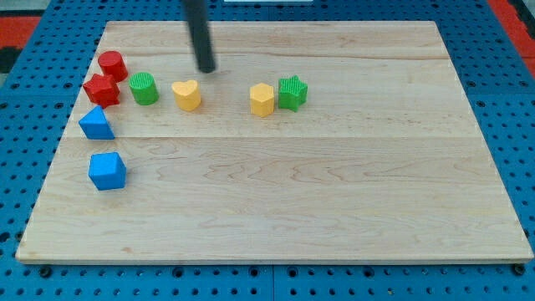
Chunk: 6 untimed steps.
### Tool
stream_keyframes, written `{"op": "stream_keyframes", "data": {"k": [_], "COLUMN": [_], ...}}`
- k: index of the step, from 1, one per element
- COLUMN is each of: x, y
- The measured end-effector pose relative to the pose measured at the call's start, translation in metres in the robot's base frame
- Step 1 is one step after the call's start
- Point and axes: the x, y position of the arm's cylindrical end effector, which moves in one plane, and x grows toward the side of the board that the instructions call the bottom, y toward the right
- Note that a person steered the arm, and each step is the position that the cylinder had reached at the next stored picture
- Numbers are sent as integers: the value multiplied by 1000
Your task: Slide the green star and the yellow hexagon towards the center left
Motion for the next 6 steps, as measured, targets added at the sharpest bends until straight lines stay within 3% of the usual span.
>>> {"op": "stream_keyframes", "data": {"k": [1,2,3,5,6], "x": [20,70,77,69,69], "y": [116,148,116,-41,-50]}}
